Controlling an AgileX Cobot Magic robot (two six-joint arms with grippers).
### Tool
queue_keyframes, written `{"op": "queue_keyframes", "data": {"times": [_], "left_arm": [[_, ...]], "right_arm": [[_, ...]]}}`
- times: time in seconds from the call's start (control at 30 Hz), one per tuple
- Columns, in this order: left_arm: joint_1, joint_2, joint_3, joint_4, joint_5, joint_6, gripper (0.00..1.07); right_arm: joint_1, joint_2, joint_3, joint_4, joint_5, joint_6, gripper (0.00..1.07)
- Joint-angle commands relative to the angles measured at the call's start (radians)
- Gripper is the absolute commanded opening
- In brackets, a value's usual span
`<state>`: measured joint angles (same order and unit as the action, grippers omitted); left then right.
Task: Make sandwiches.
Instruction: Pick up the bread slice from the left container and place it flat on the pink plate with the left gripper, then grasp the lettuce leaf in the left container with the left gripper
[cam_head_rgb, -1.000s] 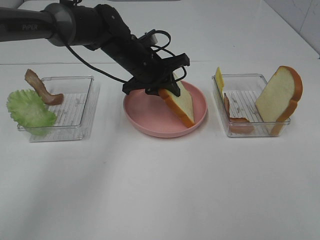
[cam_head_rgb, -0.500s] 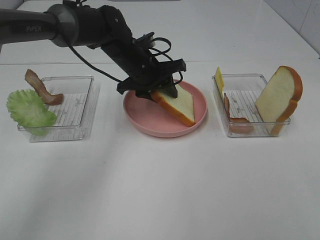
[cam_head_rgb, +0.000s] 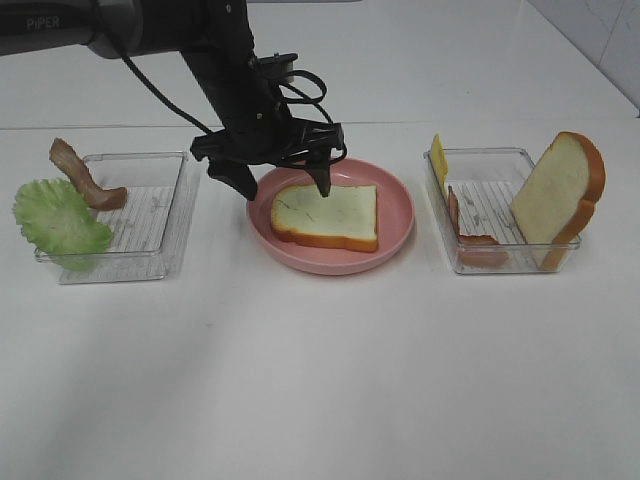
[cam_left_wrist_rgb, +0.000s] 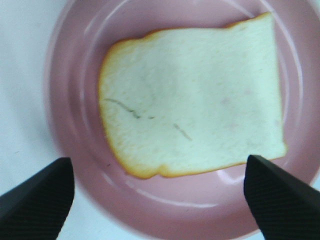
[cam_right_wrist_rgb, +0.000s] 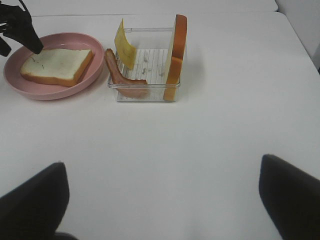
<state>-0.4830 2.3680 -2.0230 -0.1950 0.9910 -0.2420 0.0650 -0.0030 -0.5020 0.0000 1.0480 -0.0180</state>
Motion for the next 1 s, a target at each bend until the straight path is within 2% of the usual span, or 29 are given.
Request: {"op": "queue_keyframes", "data": {"times": [0.03, 0.1, 0.13, 0.23, 0.37, 0.4, 0.43, 0.47, 0.5, 0.53, 0.57, 0.6, 0.63, 0.67, 0.7, 0.73, 0.8, 0.83, 0.9, 0.93, 1.0], "left_arm": [[-0.004, -0.011, -0.114, 0.116, 0.183, -0.064, 0.85], [-0.004, -0.012, -0.138, 0.122, 0.213, -0.061, 0.85], [-0.004, -0.012, -0.197, 0.124, 0.287, -0.040, 0.85], [-0.003, -0.041, -0.209, 0.108, 0.286, -0.007, 0.85], [0.008, -0.077, -0.195, 0.093, 0.286, 0.001, 0.85], [0.014, -0.096, -0.174, 0.084, 0.286, 0.013, 0.85], [0.034, -0.154, -0.103, 0.085, 0.286, 0.036, 0.85], [0.034, -0.154, -0.103, 0.085, 0.286, 0.036, 0.85], [0.047, -0.190, -0.055, 0.088, 0.286, 0.041, 0.85], [0.078, -0.267, 0.041, 0.101, 0.286, 0.054, 0.85], [0.078, -0.267, 0.041, 0.101, 0.286, 0.054, 0.85], [0.114, -0.348, 0.137, 0.121, 0.286, 0.064, 0.85], [0.114, -0.348, 0.137, 0.121, 0.286, 0.064, 0.85], [0.133, -0.390, 0.177, 0.133, 0.286, 0.073, 0.85], [0.168, -0.464, 0.266, 0.160, 0.286, 0.085, 0.85], [0.168, -0.464, 0.266, 0.160, 0.286, 0.085, 0.85], [0.229, -0.531, 0.357, 0.183, 0.286, 0.119, 0.85], [0.229, -0.531, 0.357, 0.183, 0.286, 0.119, 0.85], [0.296, -0.562, 0.402, 0.185, 0.286, 0.157, 0.85], [0.296, -0.562, 0.402, 0.185, 0.286, 0.157, 0.85], [0.354, -0.561, 0.406, 0.186, 0.285, 0.204, 0.85]], "right_arm": [[-0.002, -0.024, 0.001, 0.000, 0.002, -0.007, 0.98], [-0.002, -0.024, 0.001, 0.000, 0.002, -0.007, 0.98], [-0.002, -0.024, 0.001, 0.000, 0.002, -0.007, 0.98], [-0.002, -0.024, 0.001, 0.000, 0.002, -0.002, 0.98], [-0.002, -0.024, 0.001, 0.000, 0.002, -0.001, 0.98], [-0.002, -0.024, 0.001, 0.000, 0.002, -0.001, 0.98], [-0.002, -0.024, 0.001, 0.000, 0.002, -0.001, 0.98], [-0.002, -0.024, 0.001, 0.000, 0.002, -0.001, 0.98], [-0.002, -0.024, 0.001, 0.000, 0.002, -0.001, 0.98], [-0.002, -0.024, 0.001, 0.000, 0.002, -0.001, 0.98], [-0.002, -0.024, 0.001, 0.000, 0.002, -0.001, 0.98], [-0.002, -0.024, 0.001, 0.000, 0.002, -0.001, 0.98], [-0.002, -0.024, 0.001, 0.000, 0.002, -0.001, 0.98], [-0.002, -0.024, 0.001, 0.000, 0.002, -0.001, 0.98], [-0.002, -0.024, 0.001, 0.000, 0.002, 0.000, 0.98], [-0.002, -0.024, 0.001, 0.000, 0.002, 0.000, 0.98], [-0.002, -0.024, 0.001, 0.000, 0.002, 0.000, 0.98], [-0.002, -0.024, 0.001, 0.000, 0.002, 0.000, 0.98], [-0.002, -0.024, 0.001, 0.000, 0.002, 0.000, 0.98], [-0.002, -0.024, 0.001, 0.000, 0.002, 0.000, 0.98], [-0.002, -0.024, 0.001, 0.000, 0.002, 0.000, 0.98]]}}
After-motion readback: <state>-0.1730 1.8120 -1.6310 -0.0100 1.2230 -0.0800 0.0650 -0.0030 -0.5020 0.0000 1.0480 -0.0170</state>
